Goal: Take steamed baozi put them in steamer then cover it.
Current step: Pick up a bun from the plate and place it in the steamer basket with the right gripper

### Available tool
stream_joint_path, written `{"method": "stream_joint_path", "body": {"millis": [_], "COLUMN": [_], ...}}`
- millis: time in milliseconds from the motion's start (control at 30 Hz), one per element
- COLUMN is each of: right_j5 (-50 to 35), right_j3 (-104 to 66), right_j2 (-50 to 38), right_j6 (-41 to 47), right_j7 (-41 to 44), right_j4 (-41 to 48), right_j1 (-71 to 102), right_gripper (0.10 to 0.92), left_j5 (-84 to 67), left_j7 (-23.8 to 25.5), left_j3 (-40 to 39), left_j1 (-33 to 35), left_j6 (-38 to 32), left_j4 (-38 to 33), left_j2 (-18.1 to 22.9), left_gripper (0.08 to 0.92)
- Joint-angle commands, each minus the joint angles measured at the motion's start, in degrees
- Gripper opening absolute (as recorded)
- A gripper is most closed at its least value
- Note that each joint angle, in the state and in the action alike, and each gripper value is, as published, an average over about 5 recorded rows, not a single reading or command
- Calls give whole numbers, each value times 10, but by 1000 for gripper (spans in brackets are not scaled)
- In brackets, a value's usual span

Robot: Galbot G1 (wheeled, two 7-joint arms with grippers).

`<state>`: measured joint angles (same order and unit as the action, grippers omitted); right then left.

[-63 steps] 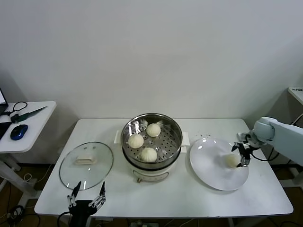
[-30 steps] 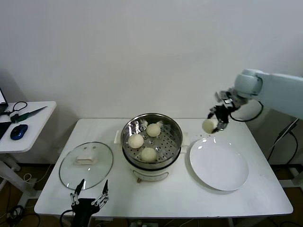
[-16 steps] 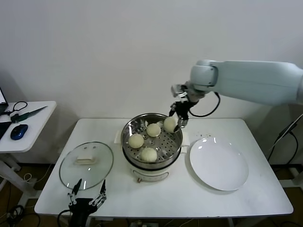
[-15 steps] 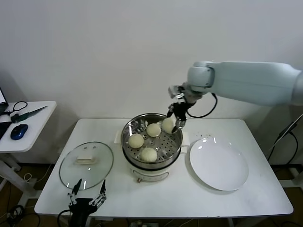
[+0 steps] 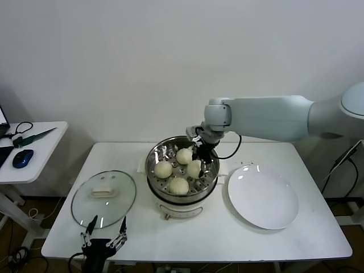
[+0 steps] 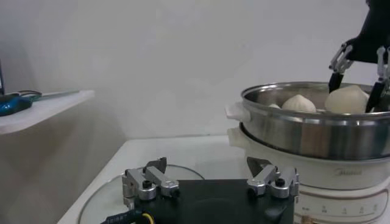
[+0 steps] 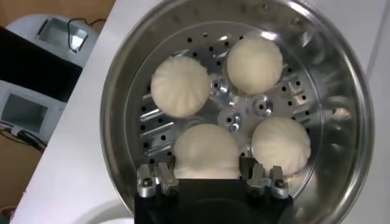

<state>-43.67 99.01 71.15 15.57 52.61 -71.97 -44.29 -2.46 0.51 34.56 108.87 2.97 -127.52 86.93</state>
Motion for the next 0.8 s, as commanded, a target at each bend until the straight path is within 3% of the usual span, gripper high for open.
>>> {"method": "stream_joint_path", "body": {"millis": [33, 267, 433, 633, 800], "right_j5": [20, 35, 29, -8, -60], "right_j3": [5, 9, -2, -27, -81], "right_j2": [11, -1, -4, -17, -85], "right_j6": [3, 1, -1, -16, -17], "right_j7": [-2, 4, -8, 7, 14], "right_j4": [18, 17, 20, 24, 6], "right_j1": [23, 23, 23, 0, -37], "right_gripper": [679, 691, 779, 822, 823], "left_j5": [0, 0, -1, -1, 2], "left_j7": [0, 0, 0, 0, 0], "left_j3": [0, 0, 1, 1, -1], "left_j1": [0, -1, 0, -1, -1], "left_j6": [0, 0, 0, 0, 0], "left_j4": [0, 0, 0, 0, 0], "left_j2": [1, 2, 2, 3, 3], "left_gripper": [823, 823, 823, 823, 823]}}
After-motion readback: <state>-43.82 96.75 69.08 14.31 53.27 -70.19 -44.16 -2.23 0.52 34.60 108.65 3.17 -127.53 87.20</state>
